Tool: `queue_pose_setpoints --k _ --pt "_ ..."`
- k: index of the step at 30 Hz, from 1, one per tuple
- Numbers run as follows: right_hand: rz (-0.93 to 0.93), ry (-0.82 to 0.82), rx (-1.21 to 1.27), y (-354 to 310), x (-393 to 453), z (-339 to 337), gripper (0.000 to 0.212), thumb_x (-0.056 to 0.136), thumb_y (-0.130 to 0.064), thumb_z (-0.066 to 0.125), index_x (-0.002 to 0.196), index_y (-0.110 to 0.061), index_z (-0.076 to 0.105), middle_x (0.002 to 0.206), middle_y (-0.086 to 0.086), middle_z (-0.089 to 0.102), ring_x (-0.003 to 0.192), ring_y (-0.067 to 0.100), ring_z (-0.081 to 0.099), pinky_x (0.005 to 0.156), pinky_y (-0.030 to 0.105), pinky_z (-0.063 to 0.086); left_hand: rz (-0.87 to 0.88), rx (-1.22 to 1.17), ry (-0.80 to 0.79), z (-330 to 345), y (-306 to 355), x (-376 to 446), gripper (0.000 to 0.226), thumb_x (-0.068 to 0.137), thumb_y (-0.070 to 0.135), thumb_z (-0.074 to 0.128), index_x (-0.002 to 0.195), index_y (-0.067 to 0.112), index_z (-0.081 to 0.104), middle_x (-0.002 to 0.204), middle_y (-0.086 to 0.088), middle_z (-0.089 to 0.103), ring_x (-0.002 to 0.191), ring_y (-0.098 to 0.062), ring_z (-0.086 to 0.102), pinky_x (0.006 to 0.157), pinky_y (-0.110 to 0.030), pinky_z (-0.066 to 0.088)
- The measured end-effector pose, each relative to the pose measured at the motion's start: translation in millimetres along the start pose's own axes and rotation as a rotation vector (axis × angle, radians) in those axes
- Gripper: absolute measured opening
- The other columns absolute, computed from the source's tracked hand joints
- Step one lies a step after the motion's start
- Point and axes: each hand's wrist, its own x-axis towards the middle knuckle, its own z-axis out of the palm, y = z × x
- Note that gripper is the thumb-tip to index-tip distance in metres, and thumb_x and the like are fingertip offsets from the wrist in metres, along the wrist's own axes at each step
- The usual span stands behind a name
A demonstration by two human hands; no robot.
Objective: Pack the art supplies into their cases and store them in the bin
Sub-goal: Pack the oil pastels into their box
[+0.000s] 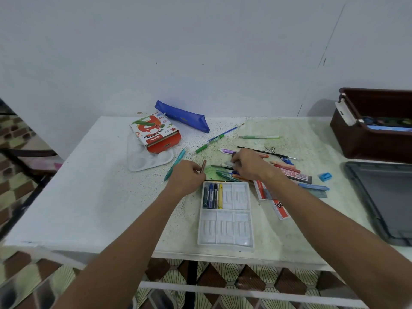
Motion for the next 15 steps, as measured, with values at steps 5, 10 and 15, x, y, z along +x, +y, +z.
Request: queue_pose_setpoints --k 5,10,15 --pt "-0.079 0.17 0.209 -7 -25 -8 0.013 0.086 -0.019 0.069 0.095 -0.011 0.073 0.094 0.008 0.055 0.08 0.018 0.049 0.069 0.027 0.038 -0.004 -0.07 -0.024 -5 6 -13 0.027 0.084 0.02 0.063 0.108 0.011 0.07 0.081 -0.001 0.072 0.068 -0.015 0.069 0.071 -0.031 0.058" --pt "-0.102 0.211 0.573 -19 -75 -10 0.012 0.082 -0.008 0.071 0.091 -0.016 0.072 0.071 -0.002 0.063 0.058 0.003 0.051 0.06 0.018 0.043 -0.024 -0.176 -0.111 -5 9 -34 0.028 0.082 0.026 0.07 0.108 0.016 0.067 0.077 0.001 0.073 0.059 -0.012 0.07 0.062 -0.027 0.059" --pt "-0.151 0.212 0.506 -23 -105 13 0.021 0.079 -0.004 0.071 0.096 -0.016 0.076 0.079 -0.009 0.067 0.062 -0.001 0.055 0.06 0.009 0.041 -0.065 -0.301 -0.217 4 14 -48 0.019 0.08 0.017 0.073 0.098 0.013 0.069 0.07 -0.009 0.072 0.062 -0.022 0.071 0.064 -0.038 0.061"
